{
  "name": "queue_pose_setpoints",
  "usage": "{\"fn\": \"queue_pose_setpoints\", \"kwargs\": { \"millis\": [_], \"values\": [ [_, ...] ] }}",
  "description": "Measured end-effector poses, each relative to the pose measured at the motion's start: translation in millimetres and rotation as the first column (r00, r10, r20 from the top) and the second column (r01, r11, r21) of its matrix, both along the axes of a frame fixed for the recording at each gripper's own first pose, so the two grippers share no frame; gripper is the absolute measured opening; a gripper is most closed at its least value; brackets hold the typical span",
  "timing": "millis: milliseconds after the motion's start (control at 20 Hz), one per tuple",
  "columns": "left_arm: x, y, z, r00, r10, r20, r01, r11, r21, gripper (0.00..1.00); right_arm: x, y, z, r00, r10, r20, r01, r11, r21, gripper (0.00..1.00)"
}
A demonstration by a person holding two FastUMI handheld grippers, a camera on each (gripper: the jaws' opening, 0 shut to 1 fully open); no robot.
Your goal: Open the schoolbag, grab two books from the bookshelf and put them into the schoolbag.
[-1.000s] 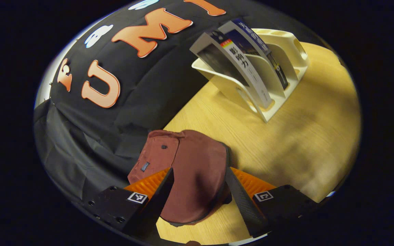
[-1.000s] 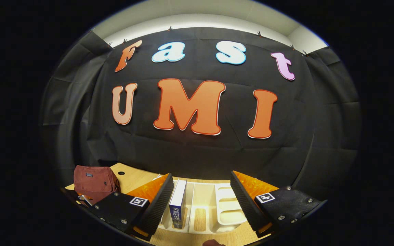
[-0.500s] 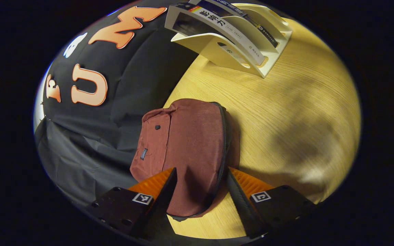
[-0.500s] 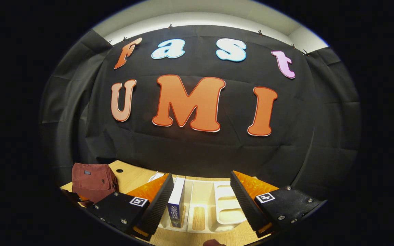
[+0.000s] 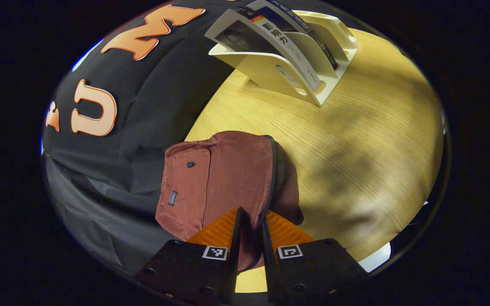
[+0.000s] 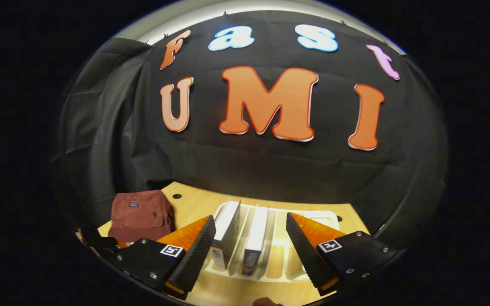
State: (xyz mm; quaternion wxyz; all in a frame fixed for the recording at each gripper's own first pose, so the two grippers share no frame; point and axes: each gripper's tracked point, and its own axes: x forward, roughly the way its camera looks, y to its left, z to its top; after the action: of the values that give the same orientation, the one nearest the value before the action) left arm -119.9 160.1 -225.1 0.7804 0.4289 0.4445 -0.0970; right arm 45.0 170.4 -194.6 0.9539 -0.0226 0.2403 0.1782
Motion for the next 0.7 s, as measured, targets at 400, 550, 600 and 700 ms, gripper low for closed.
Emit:
{"fn": "queue_pose_setpoints", "kwargs": {
  "millis": [400,550,600,700],
  "values": [
    [18.5,7.1,26.6,0.996,-0.084,-0.036,0.081,0.994,-0.07,0.28,21.1,45.3,-30.3,0.968,0.098,-0.231,-0.112,0.993,-0.047,0.99],
    [26.8,8.5,36.3,0.998,-0.05,-0.036,0.044,0.987,-0.153,0.28,28.2,58.7,-44.8,0.938,0.117,-0.327,-0.142,0.988,-0.056,0.99],
    [29.0,9.0,38.6,0.999,-0.038,-0.035,0.031,0.984,-0.176,0.29,32.8,59.4,-49.1,0.929,0.105,-0.356,-0.14,0.987,-0.075,0.99],
    [32.8,8.5,44.6,0.999,-0.014,-0.042,0.004,0.973,-0.231,0.28,40.8,62.8,-57.5,0.906,0.084,-0.414,-0.139,0.985,-0.104,0.99]
  ]
}}
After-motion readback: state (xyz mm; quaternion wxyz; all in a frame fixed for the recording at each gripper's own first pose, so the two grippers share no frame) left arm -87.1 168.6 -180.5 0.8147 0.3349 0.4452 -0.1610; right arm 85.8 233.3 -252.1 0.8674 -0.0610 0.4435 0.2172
